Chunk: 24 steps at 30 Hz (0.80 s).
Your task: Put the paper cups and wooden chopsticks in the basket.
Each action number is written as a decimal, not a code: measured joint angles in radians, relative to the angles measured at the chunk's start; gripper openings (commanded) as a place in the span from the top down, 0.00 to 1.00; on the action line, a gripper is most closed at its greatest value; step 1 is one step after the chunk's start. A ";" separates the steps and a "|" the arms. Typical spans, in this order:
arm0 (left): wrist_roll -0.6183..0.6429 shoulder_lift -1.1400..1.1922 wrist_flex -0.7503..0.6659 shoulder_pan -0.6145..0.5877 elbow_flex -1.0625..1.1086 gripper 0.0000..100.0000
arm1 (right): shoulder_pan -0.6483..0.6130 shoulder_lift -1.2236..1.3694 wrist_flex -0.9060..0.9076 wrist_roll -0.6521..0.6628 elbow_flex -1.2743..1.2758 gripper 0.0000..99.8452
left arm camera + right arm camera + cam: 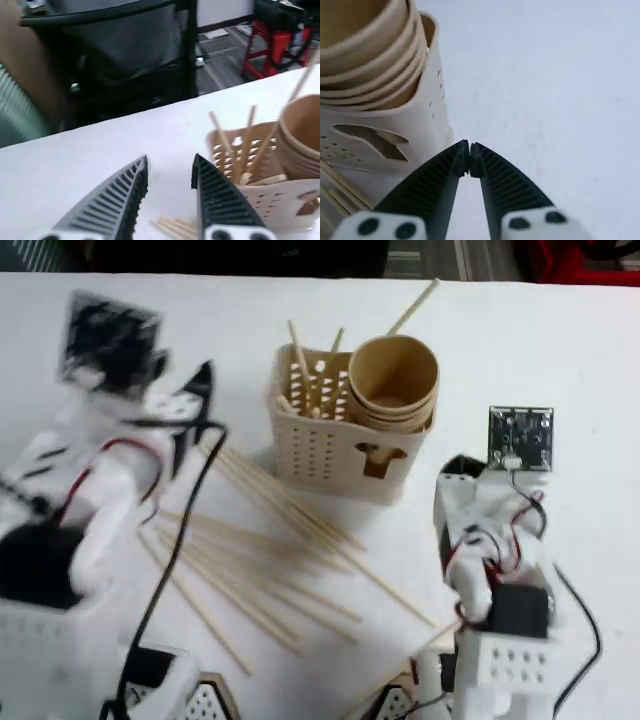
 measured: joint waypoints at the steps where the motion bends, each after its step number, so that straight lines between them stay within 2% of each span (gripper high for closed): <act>1: 0.000 -0.029 0.005 -0.025 0.025 0.84 | -0.021 -0.020 0.038 0.032 -0.041 0.98; 6: 0.000 -0.207 0.005 -0.137 0.224 0.84 | -0.192 -0.061 0.253 0.189 -0.244 0.98; 14: 0.000 -0.548 -0.066 -0.284 0.646 0.84 | -0.540 0.127 0.485 0.210 -0.512 0.98; 19: 0.000 -0.730 -0.123 -0.396 0.872 0.84 | -0.766 0.345 0.508 0.210 -0.563 0.98; 22: 0.000 -0.819 -0.170 -0.463 0.970 0.84 | -0.845 0.463 0.494 0.210 -0.566 0.97; 24: 0.000 -0.847 -0.198 -0.489 1.025 0.84 | -0.879 0.537 0.468 0.213 -0.566 0.92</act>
